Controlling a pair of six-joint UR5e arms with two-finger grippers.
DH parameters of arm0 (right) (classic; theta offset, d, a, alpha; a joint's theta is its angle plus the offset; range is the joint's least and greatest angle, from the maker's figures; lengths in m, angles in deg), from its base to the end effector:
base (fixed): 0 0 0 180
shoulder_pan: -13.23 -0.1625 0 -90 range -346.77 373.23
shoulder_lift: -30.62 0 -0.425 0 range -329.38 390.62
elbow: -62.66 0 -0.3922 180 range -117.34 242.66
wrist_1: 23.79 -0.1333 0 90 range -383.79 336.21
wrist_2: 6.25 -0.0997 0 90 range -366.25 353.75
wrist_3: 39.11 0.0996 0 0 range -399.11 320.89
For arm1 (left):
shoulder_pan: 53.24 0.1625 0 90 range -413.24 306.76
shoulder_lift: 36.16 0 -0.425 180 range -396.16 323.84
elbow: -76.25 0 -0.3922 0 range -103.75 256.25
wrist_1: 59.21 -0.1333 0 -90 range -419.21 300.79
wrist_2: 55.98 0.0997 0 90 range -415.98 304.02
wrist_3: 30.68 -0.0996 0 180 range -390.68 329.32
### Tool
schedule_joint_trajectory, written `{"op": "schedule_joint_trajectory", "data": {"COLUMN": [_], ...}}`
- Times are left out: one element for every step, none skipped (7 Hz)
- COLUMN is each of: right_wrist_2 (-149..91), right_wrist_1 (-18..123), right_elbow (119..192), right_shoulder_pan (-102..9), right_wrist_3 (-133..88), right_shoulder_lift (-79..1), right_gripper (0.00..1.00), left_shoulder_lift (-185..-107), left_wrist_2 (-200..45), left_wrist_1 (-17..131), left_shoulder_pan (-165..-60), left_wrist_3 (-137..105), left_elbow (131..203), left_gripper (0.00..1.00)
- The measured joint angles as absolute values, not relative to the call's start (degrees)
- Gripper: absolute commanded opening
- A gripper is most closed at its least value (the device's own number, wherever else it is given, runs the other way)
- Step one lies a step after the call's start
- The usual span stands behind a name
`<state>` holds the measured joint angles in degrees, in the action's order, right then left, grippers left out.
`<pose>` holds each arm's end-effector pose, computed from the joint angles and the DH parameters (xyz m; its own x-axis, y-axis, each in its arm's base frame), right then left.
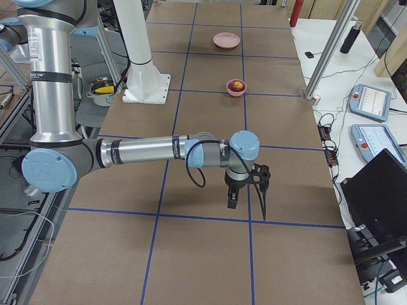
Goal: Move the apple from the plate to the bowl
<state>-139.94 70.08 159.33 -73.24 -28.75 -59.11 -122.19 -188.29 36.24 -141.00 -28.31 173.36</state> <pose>0.0339 -0.4978 0.6067 0.7188 0.0991 0.6882 -0.0689 0.9951 -0.0714 -0.0478 -0.4740 0.6229 0.7360 0.0884 -0.6712 -0.0082 0.9925 0.1217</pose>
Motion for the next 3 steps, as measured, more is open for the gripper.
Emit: {"op": "schedule_joint_trajectory", "data": {"right_wrist_2": [-139.9, -139.9, -139.9], "right_wrist_1": [70.1, 70.1, 70.1], "right_elbow": [159.4, 159.4, 159.4], "right_shoulder_pan": [-73.3, -73.3, -73.3], "right_wrist_3": [-28.7, -28.7, -28.7], "right_shoulder_lift": [-59.2, -59.3, -59.4], "right_gripper": [1.0, 1.0, 1.0], "left_shoulder_lift": [-122.2, -122.2, -122.2], "left_wrist_2": [-188.3, -188.3, -188.3], "left_wrist_1": [36.2, 36.2, 36.2], "left_shoulder_pan": [-141.0, -141.0, -141.0], "left_wrist_3": [-28.3, -28.3, -28.3], "left_elbow": [173.3, 173.3, 173.2], "left_gripper": [0.98, 0.98, 0.98]}}
